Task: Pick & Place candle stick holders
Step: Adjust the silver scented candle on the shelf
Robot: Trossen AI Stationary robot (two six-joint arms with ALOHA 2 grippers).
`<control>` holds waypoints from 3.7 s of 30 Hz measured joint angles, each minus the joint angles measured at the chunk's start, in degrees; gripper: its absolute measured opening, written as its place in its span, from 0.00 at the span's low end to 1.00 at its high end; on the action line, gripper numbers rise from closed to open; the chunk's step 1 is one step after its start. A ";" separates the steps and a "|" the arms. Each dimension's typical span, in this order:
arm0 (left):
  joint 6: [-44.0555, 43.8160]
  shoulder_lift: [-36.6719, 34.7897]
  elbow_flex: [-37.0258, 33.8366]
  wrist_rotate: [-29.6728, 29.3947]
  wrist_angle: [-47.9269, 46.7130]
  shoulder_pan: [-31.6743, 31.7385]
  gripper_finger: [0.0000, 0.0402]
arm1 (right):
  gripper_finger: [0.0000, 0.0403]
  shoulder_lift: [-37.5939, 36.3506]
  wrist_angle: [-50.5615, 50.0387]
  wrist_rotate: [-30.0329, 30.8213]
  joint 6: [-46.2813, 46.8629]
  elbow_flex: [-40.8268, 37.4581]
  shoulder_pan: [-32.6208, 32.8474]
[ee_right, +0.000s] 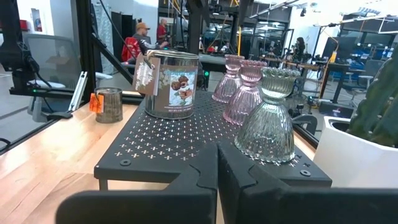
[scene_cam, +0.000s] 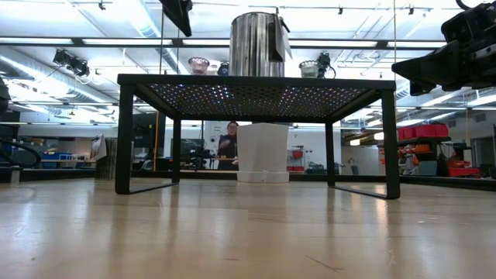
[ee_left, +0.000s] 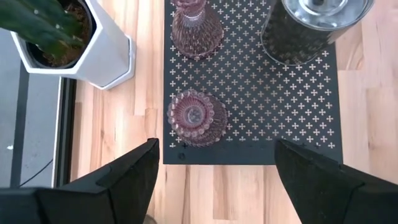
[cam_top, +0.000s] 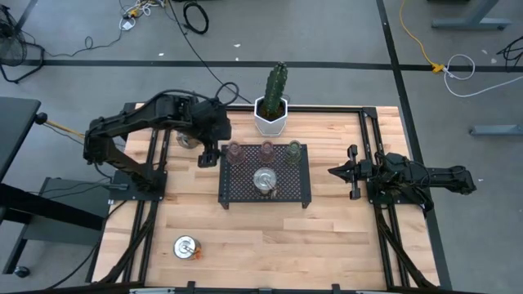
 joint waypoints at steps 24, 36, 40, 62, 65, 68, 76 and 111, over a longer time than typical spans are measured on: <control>-13.46 -15.56 -22.00 -0.49 10.05 -3.16 0.79 | 0.00 0.00 0.00 0.00 -0.01 0.02 0.01; -15.59 -17.06 -22.88 -0.38 10.04 -4.50 0.79 | 0.00 0.00 -0.02 0.01 0.00 0.02 0.00; -15.63 -17.73 -22.93 -1.37 9.99 -4.58 0.79 | 0.00 0.00 -0.01 0.01 -0.01 0.00 0.01; -16.37 -35.48 -22.86 -4.44 24.89 -4.56 0.79 | 0.00 0.00 -0.02 0.01 -0.02 0.02 0.00; -15.79 -35.66 -22.86 -6.01 25.01 -4.56 0.79 | 0.00 0.00 -0.02 0.01 -0.02 0.02 0.00; -14.35 -35.66 -22.86 -7.34 25.10 -4.56 0.79 | 0.00 0.00 -0.02 0.01 -0.01 0.02 0.00; -14.52 -35.66 -22.86 -10.50 25.10 -4.56 0.79 | 0.00 0.00 0.00 0.01 -0.02 0.02 0.00; -13.85 -36.16 -22.86 -11.57 25.49 -4.56 0.79 | 0.00 11.14 21.39 13.43 22.52 10.16 0.00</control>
